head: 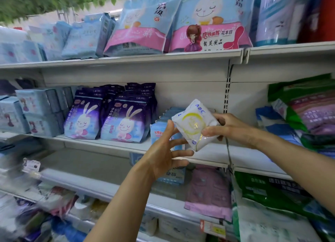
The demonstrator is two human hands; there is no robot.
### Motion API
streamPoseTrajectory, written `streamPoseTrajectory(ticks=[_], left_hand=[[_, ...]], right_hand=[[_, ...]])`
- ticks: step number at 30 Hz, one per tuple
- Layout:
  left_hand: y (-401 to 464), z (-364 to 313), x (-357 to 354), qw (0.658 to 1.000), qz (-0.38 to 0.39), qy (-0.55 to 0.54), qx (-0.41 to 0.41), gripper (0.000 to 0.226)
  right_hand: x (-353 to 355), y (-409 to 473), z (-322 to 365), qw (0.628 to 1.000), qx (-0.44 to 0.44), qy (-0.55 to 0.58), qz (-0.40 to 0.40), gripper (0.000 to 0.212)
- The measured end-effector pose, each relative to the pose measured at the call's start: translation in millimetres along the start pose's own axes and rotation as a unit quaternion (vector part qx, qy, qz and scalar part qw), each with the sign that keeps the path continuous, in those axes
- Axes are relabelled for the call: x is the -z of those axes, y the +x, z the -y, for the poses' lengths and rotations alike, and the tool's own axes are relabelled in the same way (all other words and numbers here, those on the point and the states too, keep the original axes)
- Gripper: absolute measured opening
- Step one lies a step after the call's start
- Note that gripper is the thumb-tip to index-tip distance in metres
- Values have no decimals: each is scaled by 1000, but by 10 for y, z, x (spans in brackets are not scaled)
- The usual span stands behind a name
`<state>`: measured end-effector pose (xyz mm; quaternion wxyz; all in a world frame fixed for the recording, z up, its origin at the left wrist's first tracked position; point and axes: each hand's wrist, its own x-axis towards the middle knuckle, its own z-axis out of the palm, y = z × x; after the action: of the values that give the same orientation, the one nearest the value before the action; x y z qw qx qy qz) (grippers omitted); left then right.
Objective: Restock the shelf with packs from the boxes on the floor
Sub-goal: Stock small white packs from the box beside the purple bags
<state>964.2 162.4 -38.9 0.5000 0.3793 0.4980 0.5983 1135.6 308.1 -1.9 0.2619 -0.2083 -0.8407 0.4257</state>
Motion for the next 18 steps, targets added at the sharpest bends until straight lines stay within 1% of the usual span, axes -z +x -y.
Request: streamPoseTrajectory(ticks=[2, 6, 8, 12, 15, 17, 18], left_hand=[[-9, 28, -28, 1000, -8, 1, -7, 54], [2, 90, -107, 1000, -22, -7, -18, 46], [6, 119, -137, 999, -30, -10, -15, 40], [61, 185, -123, 998, -60, -22, -22, 23], [180, 242, -137, 995, -79, -43, -31, 17], [295, 305, -207, 995, -74, -60, -17, 17], [377, 350, -258, 996, -69, -65, -4, 18]], right_hand=[[-4, -19, -13, 1000, -8, 10, 2, 45], [0, -31, -109, 999, -32, 30, -21, 51], [37, -34, -178, 998, -52, 27, -28, 51], [201, -7, -421, 994, -89, -35, -59, 38], [279, 32, -624, 986, -117, -104, -50, 43], [275, 94, -772, 983, -123, -130, -42, 49], [260, 137, -831, 982, -117, -139, -56, 54]])
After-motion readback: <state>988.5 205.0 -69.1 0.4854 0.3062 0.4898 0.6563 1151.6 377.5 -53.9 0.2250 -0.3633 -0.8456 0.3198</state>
